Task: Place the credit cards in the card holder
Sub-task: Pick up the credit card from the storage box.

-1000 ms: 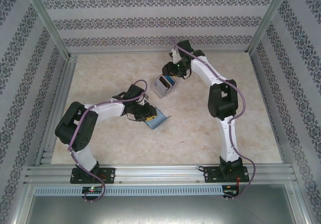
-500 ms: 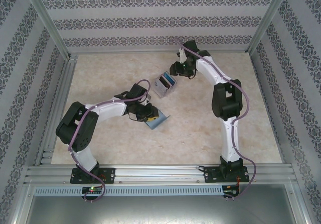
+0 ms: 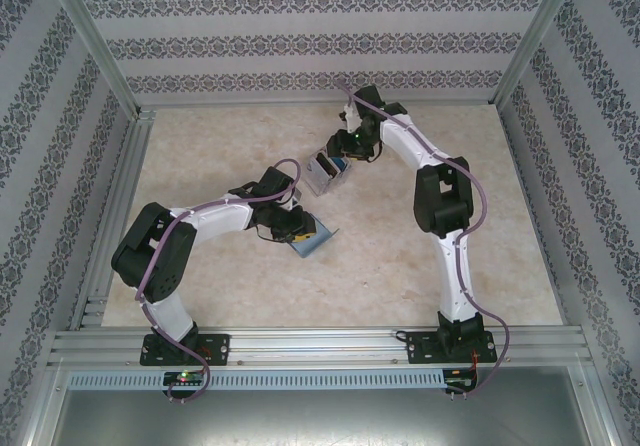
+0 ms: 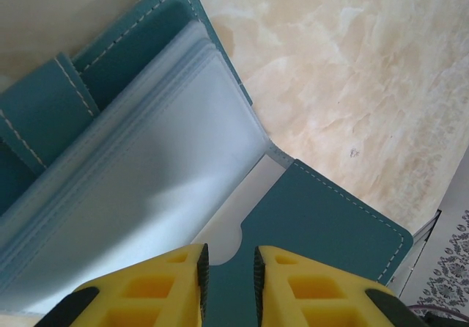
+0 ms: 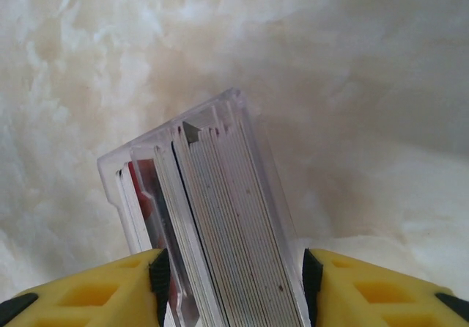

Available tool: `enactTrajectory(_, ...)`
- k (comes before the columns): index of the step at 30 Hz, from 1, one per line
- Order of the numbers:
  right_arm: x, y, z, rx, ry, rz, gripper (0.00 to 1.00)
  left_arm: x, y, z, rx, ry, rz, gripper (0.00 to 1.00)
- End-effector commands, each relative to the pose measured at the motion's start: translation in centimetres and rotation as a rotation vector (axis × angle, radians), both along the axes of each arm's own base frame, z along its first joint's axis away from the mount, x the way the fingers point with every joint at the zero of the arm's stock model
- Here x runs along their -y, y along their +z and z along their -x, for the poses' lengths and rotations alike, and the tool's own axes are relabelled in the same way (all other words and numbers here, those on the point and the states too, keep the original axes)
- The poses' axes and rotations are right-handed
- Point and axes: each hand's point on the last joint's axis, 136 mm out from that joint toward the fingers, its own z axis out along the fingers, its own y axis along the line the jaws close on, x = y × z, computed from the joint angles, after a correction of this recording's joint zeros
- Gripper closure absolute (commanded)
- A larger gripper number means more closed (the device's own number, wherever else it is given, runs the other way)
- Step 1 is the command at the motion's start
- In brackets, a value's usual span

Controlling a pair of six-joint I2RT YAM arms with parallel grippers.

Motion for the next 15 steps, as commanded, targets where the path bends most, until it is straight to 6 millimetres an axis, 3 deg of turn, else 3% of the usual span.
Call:
enactTrajectory(1,-1.9,1.8,0.7,0.022,0.057,-0.03,0.47,0.4,0.3,0.4,0.007,-0.029,-0.012,0.74)
enactTrajectory(15,-2.8,4.4,1.4,0.054,0.083,-0.054,0.49,0.6,0.2,0.6,0.007,-0.035,-0.013,0.74)
